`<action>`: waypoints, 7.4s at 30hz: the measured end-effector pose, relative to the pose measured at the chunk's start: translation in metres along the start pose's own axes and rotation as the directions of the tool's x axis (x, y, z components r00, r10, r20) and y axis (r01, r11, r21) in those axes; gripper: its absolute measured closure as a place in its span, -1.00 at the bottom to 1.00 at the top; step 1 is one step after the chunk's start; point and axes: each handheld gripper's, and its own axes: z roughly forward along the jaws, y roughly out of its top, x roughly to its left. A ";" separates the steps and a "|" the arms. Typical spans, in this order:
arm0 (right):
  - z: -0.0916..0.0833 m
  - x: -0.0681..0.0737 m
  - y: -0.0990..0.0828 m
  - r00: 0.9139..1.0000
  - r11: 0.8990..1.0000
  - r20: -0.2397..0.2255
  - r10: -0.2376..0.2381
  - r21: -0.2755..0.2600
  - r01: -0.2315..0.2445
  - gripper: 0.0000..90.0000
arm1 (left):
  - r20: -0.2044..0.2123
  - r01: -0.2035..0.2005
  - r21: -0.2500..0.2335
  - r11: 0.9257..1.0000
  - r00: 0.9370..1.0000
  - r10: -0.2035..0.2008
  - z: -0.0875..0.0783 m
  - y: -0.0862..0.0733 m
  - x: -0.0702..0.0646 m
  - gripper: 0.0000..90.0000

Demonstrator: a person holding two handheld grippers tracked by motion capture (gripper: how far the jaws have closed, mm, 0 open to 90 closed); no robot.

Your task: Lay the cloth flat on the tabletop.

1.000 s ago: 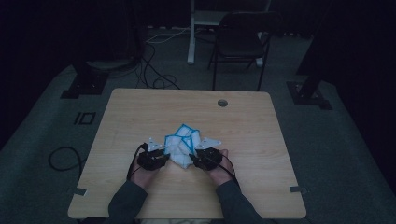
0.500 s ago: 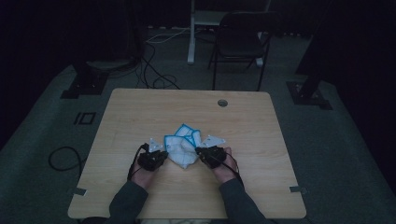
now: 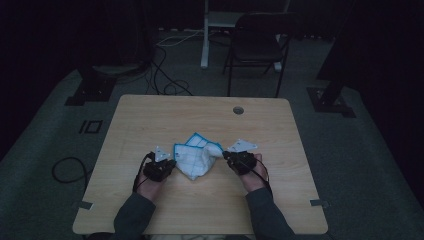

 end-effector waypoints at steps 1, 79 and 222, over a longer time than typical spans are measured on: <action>-0.001 -0.002 -0.001 1.000 1.000 0.001 0.006 -0.001 -0.006 0.97 | -0.001 -0.002 0.001 1.000 1.000 0.002 0.000 0.000 0.000 0.90; -0.013 -0.023 -0.079 0.988 0.983 0.096 0.117 0.133 -0.129 0.94 | 0.032 0.132 0.040 0.990 0.991 -0.133 0.061 0.051 0.033 0.27; 0.023 -0.050 -0.041 0.996 0.988 0.090 0.018 0.150 -0.031 1.00 | 0.150 0.023 -0.107 0.994 0.989 -0.006 -0.053 -0.006 -0.034 0.77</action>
